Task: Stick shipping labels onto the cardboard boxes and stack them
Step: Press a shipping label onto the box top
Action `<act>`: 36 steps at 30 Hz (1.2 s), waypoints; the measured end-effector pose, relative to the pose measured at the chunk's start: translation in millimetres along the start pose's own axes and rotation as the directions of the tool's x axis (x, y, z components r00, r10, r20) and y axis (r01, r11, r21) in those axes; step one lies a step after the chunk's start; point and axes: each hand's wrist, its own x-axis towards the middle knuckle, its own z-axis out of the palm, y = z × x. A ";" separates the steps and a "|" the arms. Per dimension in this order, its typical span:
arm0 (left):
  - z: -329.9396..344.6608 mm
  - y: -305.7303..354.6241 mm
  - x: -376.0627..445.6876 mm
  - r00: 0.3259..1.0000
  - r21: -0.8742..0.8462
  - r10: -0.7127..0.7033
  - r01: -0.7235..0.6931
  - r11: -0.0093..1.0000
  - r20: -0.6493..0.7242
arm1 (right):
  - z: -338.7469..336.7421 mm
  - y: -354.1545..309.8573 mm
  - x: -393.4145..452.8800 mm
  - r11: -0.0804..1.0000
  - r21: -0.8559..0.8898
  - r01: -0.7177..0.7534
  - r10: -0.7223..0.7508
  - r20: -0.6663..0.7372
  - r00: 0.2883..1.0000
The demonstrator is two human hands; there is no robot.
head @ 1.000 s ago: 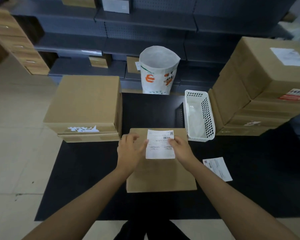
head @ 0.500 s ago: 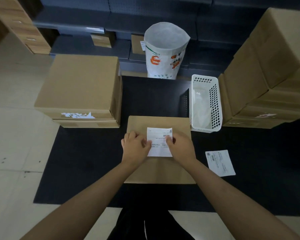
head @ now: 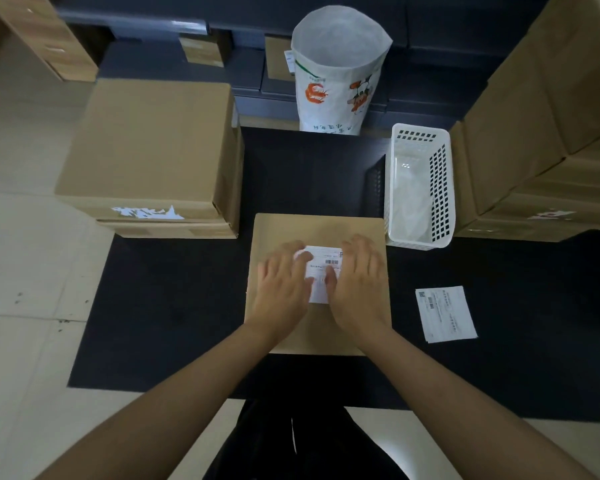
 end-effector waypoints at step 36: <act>28.7 -20.3 -31.7 0.936 0.128 -0.088 0.046 0.991 0.340 | 20.2 17.2 -20.4 0.991 -0.078 0.108 -0.077 0.321 0.944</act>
